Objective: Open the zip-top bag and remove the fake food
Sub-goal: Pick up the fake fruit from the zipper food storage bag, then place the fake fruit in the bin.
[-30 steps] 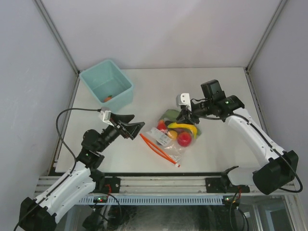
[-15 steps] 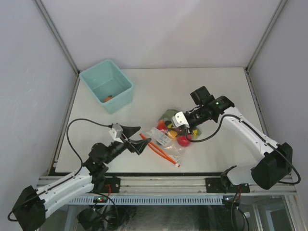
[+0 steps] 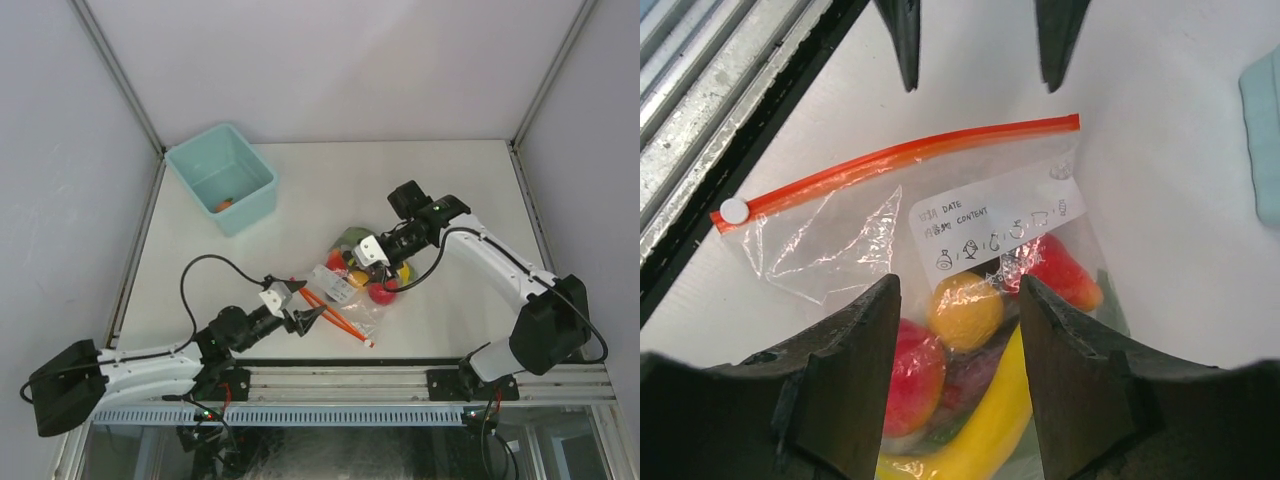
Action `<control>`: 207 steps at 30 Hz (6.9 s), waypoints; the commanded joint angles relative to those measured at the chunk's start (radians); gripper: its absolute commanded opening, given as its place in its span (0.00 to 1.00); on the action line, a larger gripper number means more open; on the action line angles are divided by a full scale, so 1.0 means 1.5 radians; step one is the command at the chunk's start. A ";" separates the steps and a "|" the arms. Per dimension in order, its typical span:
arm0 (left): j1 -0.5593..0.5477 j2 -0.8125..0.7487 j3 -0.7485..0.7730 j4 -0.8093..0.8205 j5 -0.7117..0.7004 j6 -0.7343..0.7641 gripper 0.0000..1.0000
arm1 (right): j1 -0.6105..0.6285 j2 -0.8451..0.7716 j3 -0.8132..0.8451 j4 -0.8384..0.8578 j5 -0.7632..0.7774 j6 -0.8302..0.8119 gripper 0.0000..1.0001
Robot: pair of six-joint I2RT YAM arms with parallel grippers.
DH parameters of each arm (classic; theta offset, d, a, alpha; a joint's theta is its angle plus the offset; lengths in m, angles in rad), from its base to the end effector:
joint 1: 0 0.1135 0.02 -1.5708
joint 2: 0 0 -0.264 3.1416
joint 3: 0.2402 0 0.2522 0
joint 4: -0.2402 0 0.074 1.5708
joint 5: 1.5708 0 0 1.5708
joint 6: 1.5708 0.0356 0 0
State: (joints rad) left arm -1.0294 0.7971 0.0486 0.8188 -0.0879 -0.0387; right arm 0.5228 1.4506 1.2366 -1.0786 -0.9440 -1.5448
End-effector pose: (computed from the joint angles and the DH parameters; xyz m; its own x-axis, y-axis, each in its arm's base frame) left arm 0.0877 -0.1398 0.1873 0.0049 -0.0829 -0.9965 0.8094 0.5856 -0.0447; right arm 0.2165 0.1581 0.2910 0.4638 -0.4095 -0.7856 -0.8455 -0.4696 -0.2543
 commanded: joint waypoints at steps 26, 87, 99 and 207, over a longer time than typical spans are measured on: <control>-0.047 0.260 -0.063 0.210 -0.005 -0.023 0.28 | 0.086 0.178 0.029 0.159 0.125 0.094 0.40; -0.057 0.597 0.104 0.384 -0.227 0.069 0.90 | 0.087 0.281 0.069 0.114 0.074 0.148 0.26; -0.042 0.673 0.140 0.385 -0.213 0.052 0.82 | 0.086 0.302 0.087 0.096 0.061 0.162 0.22; 0.614 0.385 0.843 -0.798 -0.042 -0.338 0.02 | -0.060 0.070 0.077 0.134 0.099 0.397 0.35</control>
State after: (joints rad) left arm -0.1219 1.3411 1.2087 -0.3672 -0.1028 -0.5789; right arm 0.4423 1.5951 1.3270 -0.8917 -0.7868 -0.9539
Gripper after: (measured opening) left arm 0.680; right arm 0.346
